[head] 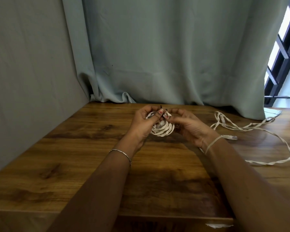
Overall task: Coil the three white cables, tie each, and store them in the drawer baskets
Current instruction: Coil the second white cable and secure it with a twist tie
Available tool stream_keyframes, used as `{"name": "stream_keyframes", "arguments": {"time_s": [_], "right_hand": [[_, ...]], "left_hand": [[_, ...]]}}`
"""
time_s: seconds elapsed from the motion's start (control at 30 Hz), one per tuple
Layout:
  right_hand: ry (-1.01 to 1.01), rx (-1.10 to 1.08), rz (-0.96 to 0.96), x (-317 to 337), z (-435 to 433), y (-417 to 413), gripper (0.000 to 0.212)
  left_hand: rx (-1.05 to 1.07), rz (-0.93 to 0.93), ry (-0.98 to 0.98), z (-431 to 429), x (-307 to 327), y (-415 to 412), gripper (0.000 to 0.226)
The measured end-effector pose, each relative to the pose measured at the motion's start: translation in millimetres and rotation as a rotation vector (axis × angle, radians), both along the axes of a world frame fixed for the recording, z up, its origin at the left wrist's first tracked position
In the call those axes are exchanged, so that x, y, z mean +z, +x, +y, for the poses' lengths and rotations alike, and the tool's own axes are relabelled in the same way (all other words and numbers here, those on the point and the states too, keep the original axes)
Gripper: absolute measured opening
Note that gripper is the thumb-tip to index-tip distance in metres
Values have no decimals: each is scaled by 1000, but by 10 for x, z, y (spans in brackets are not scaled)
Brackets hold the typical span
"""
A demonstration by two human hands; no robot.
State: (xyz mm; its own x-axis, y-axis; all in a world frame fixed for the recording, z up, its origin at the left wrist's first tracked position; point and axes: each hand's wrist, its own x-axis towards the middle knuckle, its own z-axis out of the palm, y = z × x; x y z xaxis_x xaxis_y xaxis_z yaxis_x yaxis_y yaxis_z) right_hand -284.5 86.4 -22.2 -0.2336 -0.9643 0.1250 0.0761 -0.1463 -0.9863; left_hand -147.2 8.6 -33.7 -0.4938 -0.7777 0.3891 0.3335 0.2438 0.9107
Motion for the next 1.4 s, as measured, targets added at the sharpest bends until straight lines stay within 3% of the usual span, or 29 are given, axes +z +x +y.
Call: {"name": "stream_keyframes", "arguments": {"time_s": [0.23, 0.4, 0.6, 0.93, 1.13, 1.27, 1.4], "right_hand": [[-85, -62, 151, -8, -18, 44, 27], [-115, -66, 183, -42, -63, 54, 28], [-194, -82, 336, -105, -121, 23, 27], [-234, -155, 372, -141, -146, 69, 29], [-268, -264, 534, -157, -182, 47, 31], [-241, -399, 693, -199, -229, 33, 27], [-221, -441, 714, -179, -225, 42, 27]], "left_hand": [[61, 95, 66, 8, 21, 5, 6], [81, 99, 96, -31, 16, 19, 7], [192, 39, -5, -30, 24, 27, 12], [130, 76, 92, -45, 19, 19, 16], [145, 72, 19, -49, 8, 20, 17], [222, 1, -92, -58, 1, 11, 14], [319, -119, -242, -81, -11, -20, 13]]}}
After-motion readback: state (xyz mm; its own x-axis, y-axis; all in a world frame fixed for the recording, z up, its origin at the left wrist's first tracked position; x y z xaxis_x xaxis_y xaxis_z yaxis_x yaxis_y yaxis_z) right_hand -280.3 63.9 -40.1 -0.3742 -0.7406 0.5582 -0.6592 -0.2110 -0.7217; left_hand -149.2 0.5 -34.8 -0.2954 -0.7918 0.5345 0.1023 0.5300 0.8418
